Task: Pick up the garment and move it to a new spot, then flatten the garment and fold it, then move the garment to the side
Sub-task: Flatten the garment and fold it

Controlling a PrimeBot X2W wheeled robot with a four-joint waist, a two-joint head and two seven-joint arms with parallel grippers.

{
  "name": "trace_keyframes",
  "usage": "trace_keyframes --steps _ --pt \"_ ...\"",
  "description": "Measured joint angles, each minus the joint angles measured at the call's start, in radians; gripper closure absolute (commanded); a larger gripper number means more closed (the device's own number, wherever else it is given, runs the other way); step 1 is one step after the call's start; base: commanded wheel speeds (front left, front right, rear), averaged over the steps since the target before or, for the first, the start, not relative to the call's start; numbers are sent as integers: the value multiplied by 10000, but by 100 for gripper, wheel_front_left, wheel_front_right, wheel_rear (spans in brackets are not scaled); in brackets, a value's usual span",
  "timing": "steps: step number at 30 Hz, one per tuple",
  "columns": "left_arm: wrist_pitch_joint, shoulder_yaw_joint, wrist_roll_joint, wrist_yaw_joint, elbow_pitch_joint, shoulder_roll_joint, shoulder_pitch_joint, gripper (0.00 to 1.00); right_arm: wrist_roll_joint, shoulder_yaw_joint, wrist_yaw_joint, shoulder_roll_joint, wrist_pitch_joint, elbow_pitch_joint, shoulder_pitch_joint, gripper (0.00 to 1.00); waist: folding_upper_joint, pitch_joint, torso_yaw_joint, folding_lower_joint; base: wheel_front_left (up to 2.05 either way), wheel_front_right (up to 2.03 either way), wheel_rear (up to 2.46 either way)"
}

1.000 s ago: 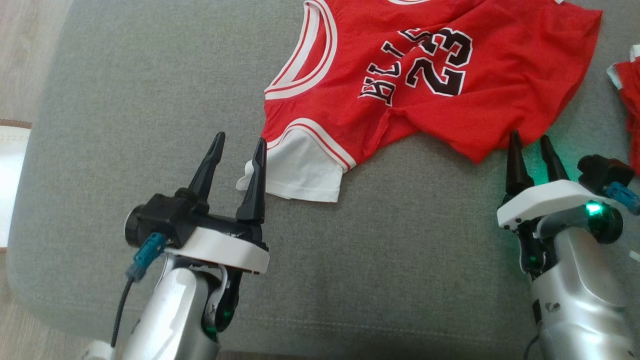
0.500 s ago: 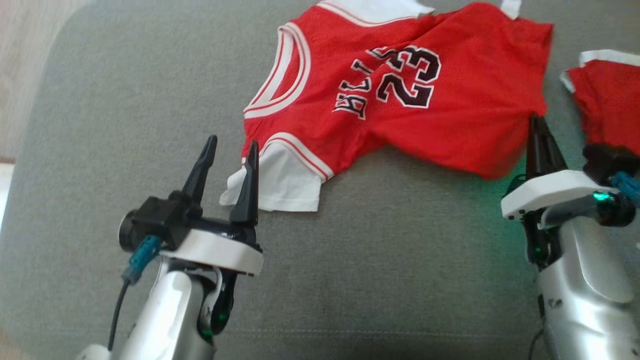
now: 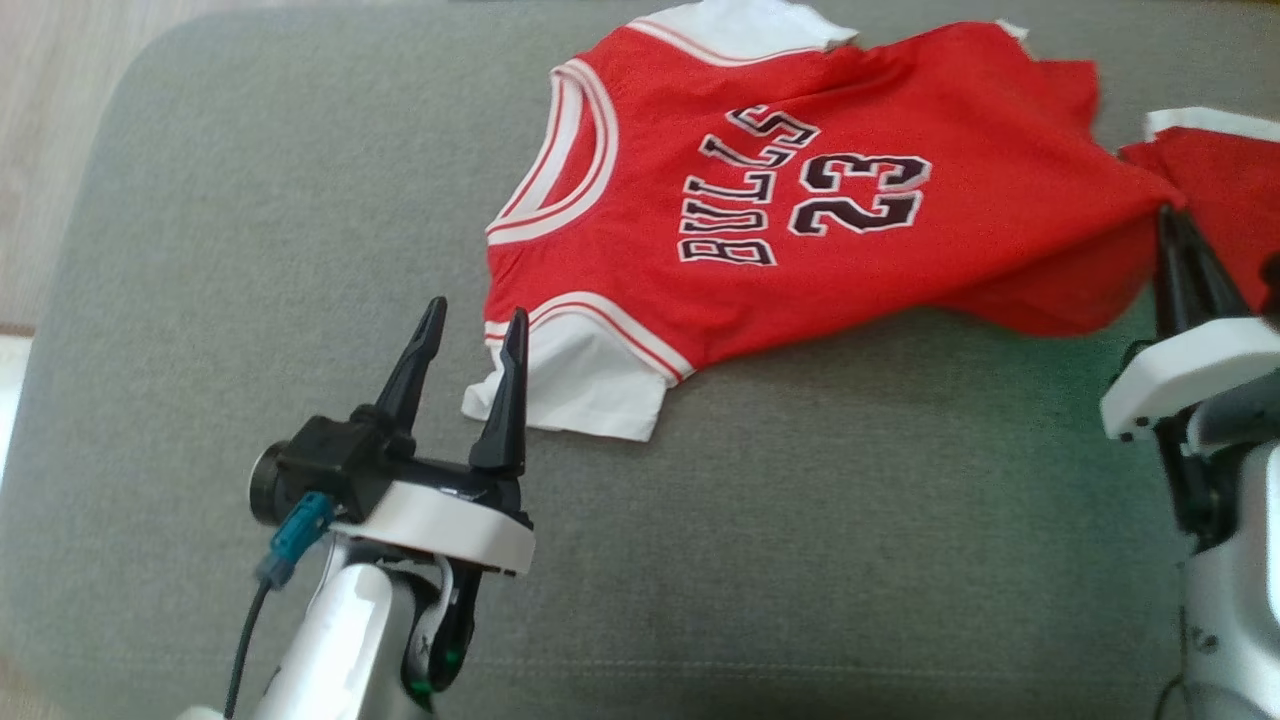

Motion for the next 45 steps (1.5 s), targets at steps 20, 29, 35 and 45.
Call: trace_keyframes --steps 20,29,35,45 --pt "0 -125 -17 -17 17 0 -442 0 -1197 247 0 -849 -1720 4546 -3080 100 0 821 758 1 0 0 0" --pt "0 -144 -17 -17 15 -2 -601 0 -1360 1009 0 -922 -2552 6941 -4092 0 0 936 605 1 0 0 0" --pt "0 -113 -17 -8 17 -2 -602 0 -1170 890 0 -1269 -3068 7231 -4281 0 0 801 417 0 0 0 0" --pt "0 75 -13 2 4 -2 -490 0 318 -63 0 -692 -3787 5014 -2638 0 0 288 -219 0 0 0 0"
